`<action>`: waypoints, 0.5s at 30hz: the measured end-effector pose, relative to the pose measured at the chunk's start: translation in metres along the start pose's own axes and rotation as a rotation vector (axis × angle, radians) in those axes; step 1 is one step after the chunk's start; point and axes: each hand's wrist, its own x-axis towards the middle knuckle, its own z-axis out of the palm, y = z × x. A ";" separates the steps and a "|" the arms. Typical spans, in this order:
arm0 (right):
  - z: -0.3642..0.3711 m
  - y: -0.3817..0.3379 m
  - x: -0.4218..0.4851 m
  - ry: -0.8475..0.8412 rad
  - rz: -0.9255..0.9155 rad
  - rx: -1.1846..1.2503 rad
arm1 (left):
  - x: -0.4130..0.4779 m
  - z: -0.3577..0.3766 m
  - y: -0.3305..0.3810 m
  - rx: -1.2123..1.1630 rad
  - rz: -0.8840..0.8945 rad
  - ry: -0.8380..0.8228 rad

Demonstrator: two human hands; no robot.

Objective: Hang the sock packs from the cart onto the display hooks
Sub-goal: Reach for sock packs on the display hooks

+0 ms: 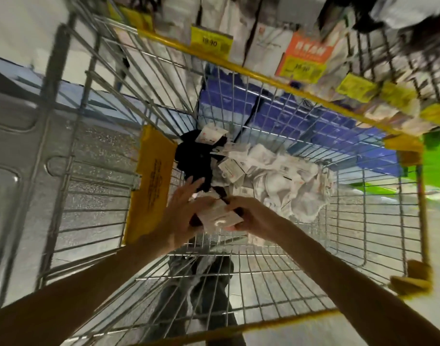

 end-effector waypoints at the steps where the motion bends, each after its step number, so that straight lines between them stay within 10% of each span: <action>1: 0.004 -0.002 -0.005 -0.013 0.016 0.097 | 0.002 -0.004 0.008 -0.093 -0.050 -0.048; 7: 0.013 -0.010 0.010 0.153 0.039 0.093 | 0.000 -0.017 0.015 -0.737 -0.603 0.004; 15: 0.029 -0.029 0.111 0.509 -0.252 -0.879 | 0.022 -0.017 -0.020 -1.184 -0.953 -0.030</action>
